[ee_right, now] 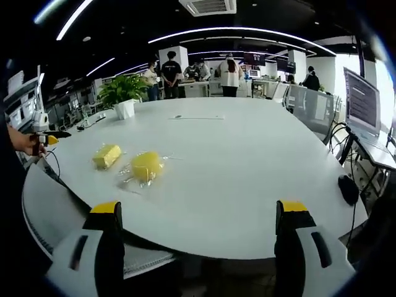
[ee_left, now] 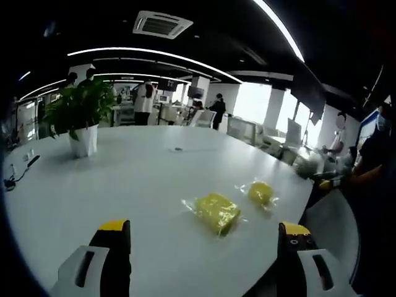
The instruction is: Compare the silicone blocks by pressing each to a similar depth, holding the contact briefly, and releasing to observe deformation and rebound differences across the visible hardness samples.
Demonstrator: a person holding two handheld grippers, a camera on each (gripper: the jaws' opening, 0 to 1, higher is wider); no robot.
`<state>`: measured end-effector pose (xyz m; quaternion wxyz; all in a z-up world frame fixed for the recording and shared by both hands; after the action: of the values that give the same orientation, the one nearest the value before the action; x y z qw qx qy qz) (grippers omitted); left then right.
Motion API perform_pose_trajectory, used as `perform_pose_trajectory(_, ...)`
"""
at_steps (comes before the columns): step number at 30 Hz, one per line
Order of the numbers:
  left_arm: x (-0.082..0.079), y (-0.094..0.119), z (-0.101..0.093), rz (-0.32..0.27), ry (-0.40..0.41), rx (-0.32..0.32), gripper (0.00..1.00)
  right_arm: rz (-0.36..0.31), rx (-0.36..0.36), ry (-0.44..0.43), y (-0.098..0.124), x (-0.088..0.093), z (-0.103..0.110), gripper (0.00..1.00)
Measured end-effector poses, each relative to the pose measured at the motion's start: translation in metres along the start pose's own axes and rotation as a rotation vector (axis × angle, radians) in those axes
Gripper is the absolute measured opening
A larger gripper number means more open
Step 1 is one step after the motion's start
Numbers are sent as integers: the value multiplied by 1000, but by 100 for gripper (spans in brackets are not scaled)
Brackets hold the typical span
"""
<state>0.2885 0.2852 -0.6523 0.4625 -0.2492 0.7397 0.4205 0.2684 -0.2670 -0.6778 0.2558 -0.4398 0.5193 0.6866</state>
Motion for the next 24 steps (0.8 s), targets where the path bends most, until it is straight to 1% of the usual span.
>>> perform_pose_trajectory(3, 6, 5, 0, -3, 9, -12, 100, -4, -4, -1, -2, 1, 0, 97)
perform_pose_trajectory(5, 8, 8, -2, 3, 14, -14, 100, -2, -9, 2, -4, 0, 4, 97)
perform_pose_trajectory(7, 8, 12, -6, 8, 10, -12, 100, -6, -21, 4, -11, 0, 5, 97)
perform_pose_trajectory(9, 6, 12, -7, 12, -1, -3, 100, -15, -21, 13, -15, -2, 7, 97)
perform_pose_trajectory(11, 4, 12, -6, -5, -20, -2, 100, -18, -19, 19, -15, -4, 10, 97)
perform_pose_trajectory(13, 6, 10, -5, 0, -1, -10, 100, -32, -15, 55, -14, -5, 10, 97)
perform_pose_trajectory(16, 8, 8, -9, -8, -8, 1, 100, -25, -28, 59, -14, -6, 11, 97)
perform_pose_trajectory(18, 11, 9, -12, 1, -16, 5, 100, -23, -27, 58, -15, -6, 7, 97)
perform_pose_trajectory(20, 13, 12, -11, 5, -10, 1, 100, -26, -23, 45, -14, -8, 6, 97)
perform_pose_trajectory(24, 13, 13, -5, 1, 2, -6, 100, -25, -25, 56, -16, -11, 7, 97)
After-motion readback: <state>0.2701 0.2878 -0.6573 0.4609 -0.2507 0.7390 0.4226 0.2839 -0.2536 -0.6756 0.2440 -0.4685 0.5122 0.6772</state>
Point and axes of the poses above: the point that each gripper's makers call its tool centre point, and the gripper's own axes: y roughly backward along the fingers, z roughly to its left, x roughly out of its underside, the point moved 5 cm from there along y, roughly backward along the fingers
